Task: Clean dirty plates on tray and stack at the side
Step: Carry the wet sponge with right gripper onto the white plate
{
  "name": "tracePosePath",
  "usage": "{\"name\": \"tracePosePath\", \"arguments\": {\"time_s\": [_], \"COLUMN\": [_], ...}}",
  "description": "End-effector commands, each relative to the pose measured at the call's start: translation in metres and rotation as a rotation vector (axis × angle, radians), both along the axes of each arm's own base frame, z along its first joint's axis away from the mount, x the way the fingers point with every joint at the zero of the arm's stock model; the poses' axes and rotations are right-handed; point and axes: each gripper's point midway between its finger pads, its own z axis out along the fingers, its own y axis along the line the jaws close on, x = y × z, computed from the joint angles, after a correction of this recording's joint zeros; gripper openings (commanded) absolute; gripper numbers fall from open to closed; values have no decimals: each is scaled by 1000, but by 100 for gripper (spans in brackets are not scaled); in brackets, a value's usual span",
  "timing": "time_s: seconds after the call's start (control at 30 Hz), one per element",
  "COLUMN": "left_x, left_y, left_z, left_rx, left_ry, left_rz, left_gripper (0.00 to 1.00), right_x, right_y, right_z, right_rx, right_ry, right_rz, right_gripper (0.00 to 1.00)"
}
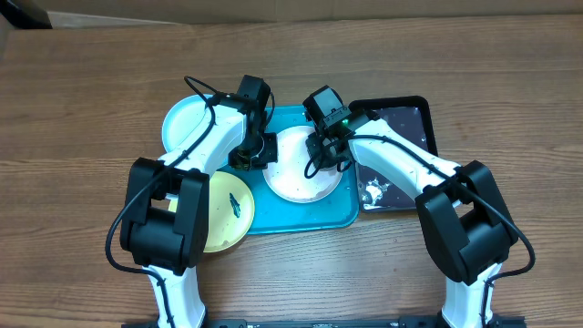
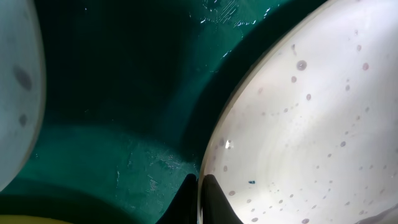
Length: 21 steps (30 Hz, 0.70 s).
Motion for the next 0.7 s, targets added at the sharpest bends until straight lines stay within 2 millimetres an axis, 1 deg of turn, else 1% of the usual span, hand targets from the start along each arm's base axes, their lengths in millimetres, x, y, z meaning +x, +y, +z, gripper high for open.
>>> {"name": "tracePosePath", "arguments": {"time_s": [0.0,0.03,0.23,0.43,0.53,0.67], "left_x": [2,2,2,1,1,1], "left_y": [-3,-3,-3,-3,-3,-3], "left_z": [-1,-1,-1,-1,-1,-1], "left_rx": [-3,-3,-3,-3,-3,-3], "left_ry": [6,6,6,6,6,6], "left_rz": [13,13,13,13,13,13], "left_gripper": [4,4,4,4,4,5], "right_x": [7,7,7,7,7,3], "right_y": [4,4,4,2,-2,-5], "right_z": [7,7,7,6,0,-16], "right_rx": [8,8,8,3,-13,-29], "right_ry": [-31,-30,-30,-31,-40,-19], "right_rz": [1,0,0,-3,-9,-9], "right_gripper": [12,14,14,4,4,4]}}
